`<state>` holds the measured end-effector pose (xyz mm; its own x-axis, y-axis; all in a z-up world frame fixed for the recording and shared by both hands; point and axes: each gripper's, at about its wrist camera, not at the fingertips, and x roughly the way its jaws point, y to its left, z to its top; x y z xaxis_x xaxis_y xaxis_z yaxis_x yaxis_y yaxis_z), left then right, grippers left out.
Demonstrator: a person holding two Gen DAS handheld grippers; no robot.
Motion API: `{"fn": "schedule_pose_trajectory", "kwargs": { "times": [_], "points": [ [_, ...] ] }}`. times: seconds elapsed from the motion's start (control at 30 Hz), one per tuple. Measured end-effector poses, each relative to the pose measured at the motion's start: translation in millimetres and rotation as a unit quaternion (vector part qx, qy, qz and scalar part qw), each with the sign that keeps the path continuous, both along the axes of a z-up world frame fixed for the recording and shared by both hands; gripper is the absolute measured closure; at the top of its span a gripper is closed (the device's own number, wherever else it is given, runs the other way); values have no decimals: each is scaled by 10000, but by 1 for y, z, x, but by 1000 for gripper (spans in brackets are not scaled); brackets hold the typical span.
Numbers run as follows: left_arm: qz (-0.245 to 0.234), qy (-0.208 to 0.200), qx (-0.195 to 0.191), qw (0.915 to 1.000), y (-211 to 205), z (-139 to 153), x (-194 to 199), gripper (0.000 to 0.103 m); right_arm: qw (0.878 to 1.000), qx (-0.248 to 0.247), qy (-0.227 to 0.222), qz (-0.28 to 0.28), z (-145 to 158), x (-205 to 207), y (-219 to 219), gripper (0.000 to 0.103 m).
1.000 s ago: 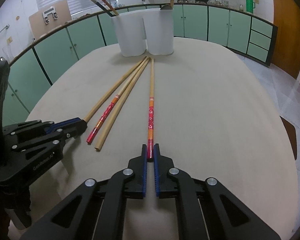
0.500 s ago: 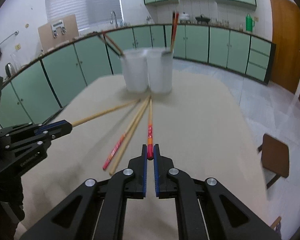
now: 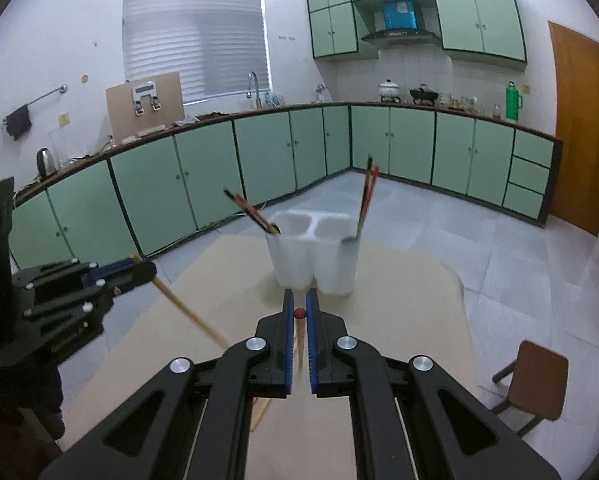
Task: Organize utensils
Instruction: 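Lift both chopsticks and lower them into the white holder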
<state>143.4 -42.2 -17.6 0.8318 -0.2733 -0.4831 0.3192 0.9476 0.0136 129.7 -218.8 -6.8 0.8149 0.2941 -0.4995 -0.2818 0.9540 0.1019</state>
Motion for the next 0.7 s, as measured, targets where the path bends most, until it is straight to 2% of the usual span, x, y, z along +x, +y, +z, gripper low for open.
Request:
{"fn": "schedule_pose_trajectory", "kwargs": {
  "times": [0.43,0.7],
  "points": [
    [-333,-297,-162,9989,-12,27,2,97,9989,39,-332,314,60,17,-5,97],
    [-342,-750,-260,9963,-22,65,39,97,9965,55,-786,274,104,51,-2,97]
  ]
}}
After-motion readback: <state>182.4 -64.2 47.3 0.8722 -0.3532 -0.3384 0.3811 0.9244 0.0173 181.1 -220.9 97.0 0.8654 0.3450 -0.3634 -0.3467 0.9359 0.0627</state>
